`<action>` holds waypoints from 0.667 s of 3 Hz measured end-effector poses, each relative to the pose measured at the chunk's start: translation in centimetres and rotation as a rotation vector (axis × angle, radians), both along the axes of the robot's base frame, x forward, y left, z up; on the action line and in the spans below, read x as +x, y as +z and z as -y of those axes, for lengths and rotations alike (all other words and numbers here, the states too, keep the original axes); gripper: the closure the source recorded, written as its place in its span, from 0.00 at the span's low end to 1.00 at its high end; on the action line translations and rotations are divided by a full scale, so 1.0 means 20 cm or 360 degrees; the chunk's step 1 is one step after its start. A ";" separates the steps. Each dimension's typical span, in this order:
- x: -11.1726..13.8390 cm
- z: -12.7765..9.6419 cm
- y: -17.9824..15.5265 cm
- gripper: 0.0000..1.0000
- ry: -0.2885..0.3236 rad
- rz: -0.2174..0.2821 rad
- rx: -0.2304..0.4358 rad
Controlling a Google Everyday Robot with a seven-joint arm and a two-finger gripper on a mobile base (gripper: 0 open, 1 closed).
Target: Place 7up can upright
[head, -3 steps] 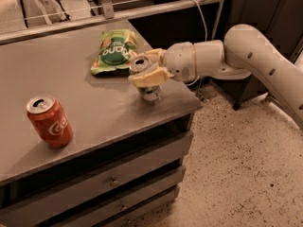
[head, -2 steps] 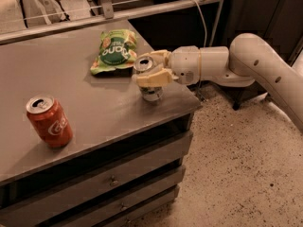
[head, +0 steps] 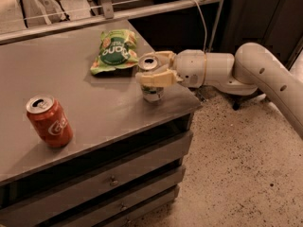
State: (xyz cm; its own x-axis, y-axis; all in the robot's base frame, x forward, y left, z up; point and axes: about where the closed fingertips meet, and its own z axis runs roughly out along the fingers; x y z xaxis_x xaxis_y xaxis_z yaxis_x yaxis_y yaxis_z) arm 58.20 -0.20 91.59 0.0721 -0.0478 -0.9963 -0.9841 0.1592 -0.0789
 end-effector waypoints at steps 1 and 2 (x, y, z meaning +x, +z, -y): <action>0.02 0.02 -0.04 0.59 -0.0015 -0.0076 0.0042; 0.01 0.01 -0.04 0.36 -0.0007 -0.0075 0.0042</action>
Offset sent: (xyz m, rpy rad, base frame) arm 0.0032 -0.0034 -0.0070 0.0243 0.0435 -0.0087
